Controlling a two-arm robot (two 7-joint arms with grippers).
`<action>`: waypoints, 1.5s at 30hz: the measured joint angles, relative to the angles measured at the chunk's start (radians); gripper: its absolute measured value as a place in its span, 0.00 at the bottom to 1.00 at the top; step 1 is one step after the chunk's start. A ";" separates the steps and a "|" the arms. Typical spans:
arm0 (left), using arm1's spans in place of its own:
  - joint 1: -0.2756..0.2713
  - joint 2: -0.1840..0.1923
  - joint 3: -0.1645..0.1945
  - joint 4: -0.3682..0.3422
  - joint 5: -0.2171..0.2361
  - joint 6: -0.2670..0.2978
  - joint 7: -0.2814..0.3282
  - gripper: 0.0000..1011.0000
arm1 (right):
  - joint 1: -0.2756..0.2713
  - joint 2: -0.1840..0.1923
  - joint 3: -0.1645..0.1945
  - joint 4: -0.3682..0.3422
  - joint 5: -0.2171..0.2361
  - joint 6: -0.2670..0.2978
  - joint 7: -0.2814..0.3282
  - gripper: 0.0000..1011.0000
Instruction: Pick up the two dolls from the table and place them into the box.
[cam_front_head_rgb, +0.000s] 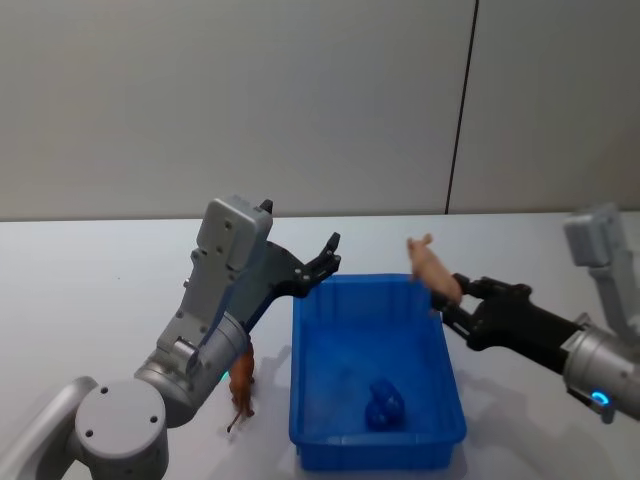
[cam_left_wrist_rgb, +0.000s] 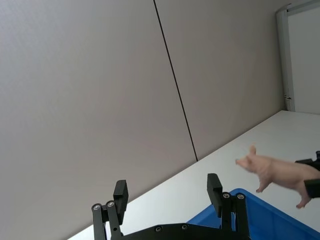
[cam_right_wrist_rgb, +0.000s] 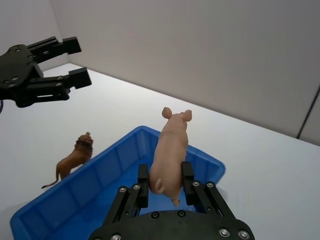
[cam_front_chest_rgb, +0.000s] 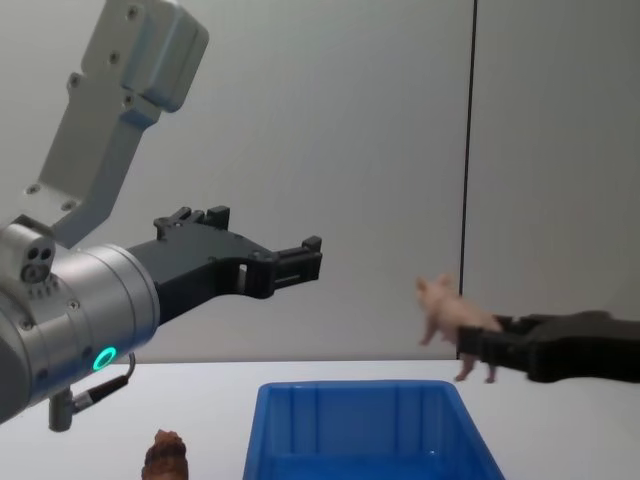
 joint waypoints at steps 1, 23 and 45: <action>0.000 0.000 0.000 0.000 0.000 0.000 0.000 0.99 | 0.003 -0.003 -0.003 0.004 -0.003 0.003 0.005 0.37; 0.000 0.000 0.000 0.000 0.000 0.000 0.000 0.99 | 0.041 -0.058 -0.056 0.076 -0.041 -0.012 0.011 0.92; 0.000 0.000 0.000 0.000 0.001 0.000 0.000 0.99 | -0.078 0.072 0.030 -0.018 0.087 -0.095 -0.070 0.99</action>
